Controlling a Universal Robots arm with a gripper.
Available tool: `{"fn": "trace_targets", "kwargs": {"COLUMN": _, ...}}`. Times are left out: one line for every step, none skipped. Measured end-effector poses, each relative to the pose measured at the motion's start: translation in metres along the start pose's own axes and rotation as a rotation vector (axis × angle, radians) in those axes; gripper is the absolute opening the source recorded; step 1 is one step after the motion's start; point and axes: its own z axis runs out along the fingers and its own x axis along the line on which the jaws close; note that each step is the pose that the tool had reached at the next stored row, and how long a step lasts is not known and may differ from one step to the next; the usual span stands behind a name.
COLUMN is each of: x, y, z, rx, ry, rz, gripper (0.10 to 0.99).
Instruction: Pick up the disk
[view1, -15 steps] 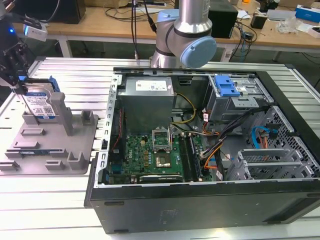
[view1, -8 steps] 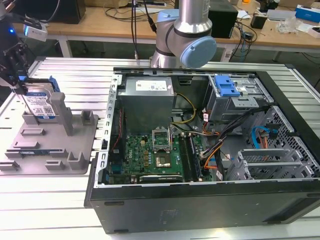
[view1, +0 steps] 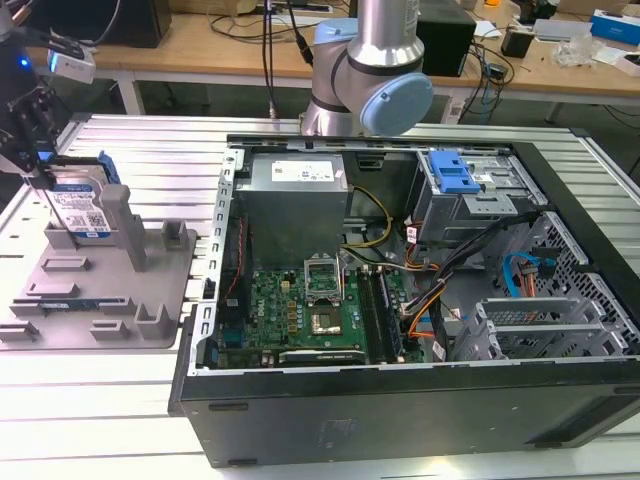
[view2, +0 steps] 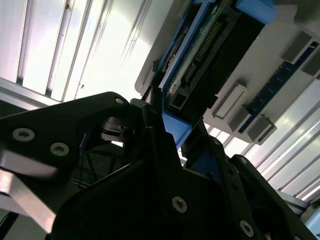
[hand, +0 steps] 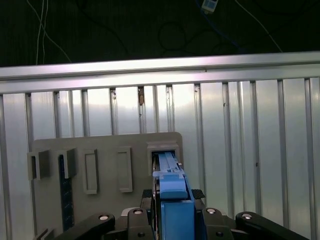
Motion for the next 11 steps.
{"fn": "trace_targets", "kwargs": {"x": 0.0, "y": 0.0001, "z": 0.0001, "rx": 0.0, "ry": 0.0, "rz": 0.0, "gripper": 0.396}}
{"fn": "trace_targets", "kwargs": {"x": 0.0, "y": 0.0001, "z": 0.0002, "rx": 0.0, "ry": 0.0, "rz": 0.0, "gripper": 0.396}}
{"fn": "trace_targets", "kwargs": {"x": 0.0, "y": 0.0001, "z": 0.0002, "rx": 0.0, "ry": 0.0, "rz": 0.0, "gripper": 0.369}}
{"fn": "trace_targets", "kwargs": {"x": 0.0, "y": 0.0002, "z": 0.0002, "rx": 0.0, "ry": 0.0, "rz": 0.0, "gripper": 0.369}}
{"fn": "trace_targets", "kwargs": {"x": 0.0, "y": 0.0002, "z": 0.0003, "rx": 0.0, "ry": 0.0, "rz": 0.0, "gripper": 0.369}}
{"fn": "trace_targets", "kwargs": {"x": 0.0, "y": 0.0002, "z": 0.0003, "rx": 0.0, "ry": 0.0001, "rz": 0.0, "gripper": 0.369}}
{"fn": "trace_targets", "kwargs": {"x": 0.0001, "y": 0.0002, "z": 0.0004, "rx": 0.0, "ry": 0.0, "rz": 0.0, "gripper": 0.369}}
{"fn": "trace_targets", "kwargs": {"x": 0.0001, "y": 0.0002, "z": 0.0004, "rx": 0.0, "ry": 0.0, "rz": 0.0, "gripper": 0.369}}
{"fn": "trace_targets", "kwargs": {"x": 0.0001, "y": 0.0002, "z": 0.0004, "rx": 0.0, "ry": 0.0, "rz": 0.0, "gripper": 0.369}}
{"fn": "trace_targets", "kwargs": {"x": 0.0002, "y": 0.0002, "z": 0.0004, "rx": 0.0, "ry": 0.0, "rz": 0.0, "gripper": 0.369}}
{"fn": "trace_targets", "kwargs": {"x": 0.0003, "y": 0.0002, "z": 0.0004, "rx": 0.0, "ry": -0.0001, "rz": 0.0, "gripper": 0.369}}
